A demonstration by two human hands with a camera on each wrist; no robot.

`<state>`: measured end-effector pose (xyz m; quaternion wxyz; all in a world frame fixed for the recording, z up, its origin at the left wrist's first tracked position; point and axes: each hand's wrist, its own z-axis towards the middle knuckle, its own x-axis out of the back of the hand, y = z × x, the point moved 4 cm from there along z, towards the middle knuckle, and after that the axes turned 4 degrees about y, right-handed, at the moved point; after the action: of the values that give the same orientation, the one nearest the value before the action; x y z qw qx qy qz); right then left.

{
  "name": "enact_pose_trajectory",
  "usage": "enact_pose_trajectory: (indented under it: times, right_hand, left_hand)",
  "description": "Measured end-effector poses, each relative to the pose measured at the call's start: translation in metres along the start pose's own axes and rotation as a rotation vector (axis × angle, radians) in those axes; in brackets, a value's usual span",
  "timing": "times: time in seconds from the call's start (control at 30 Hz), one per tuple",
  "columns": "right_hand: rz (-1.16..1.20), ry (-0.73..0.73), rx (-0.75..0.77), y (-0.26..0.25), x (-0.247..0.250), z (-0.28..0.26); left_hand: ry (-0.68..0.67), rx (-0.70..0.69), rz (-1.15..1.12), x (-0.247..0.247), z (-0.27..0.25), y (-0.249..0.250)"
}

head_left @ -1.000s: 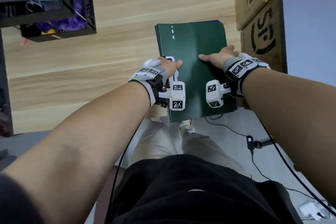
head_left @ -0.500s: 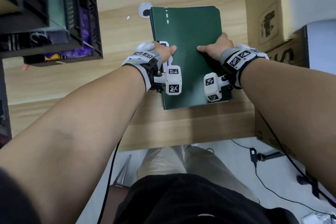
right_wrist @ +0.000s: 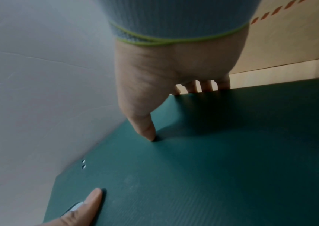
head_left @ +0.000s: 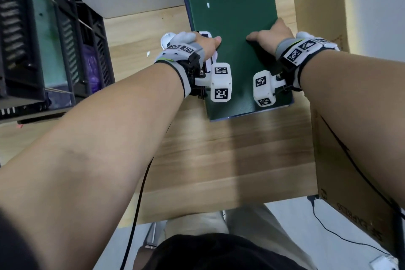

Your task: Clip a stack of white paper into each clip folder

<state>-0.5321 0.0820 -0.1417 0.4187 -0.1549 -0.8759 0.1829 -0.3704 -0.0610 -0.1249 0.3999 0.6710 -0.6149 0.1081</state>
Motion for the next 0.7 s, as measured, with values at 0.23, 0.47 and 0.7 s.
enact_pose_trajectory:
  times: [0.23, 0.47, 0.7]
  right_hand:
    - [-0.169, 0.059, -0.024, 0.007, -0.004, -0.002]
    - [-0.307, 0.023, 0.138, 0.004, 0.0, -0.01]
    - [-0.238, -0.001, 0.175, 0.006, 0.018, -0.041]
  left_hand:
    - [-0.035, 0.079, -0.363, -0.017, -0.004, 0.007]
    - [0.001, 0.09, -0.364, -0.05, 0.031, -0.003]
    - [0.048, 0.039, -0.213, -0.008, -0.025, 0.011]
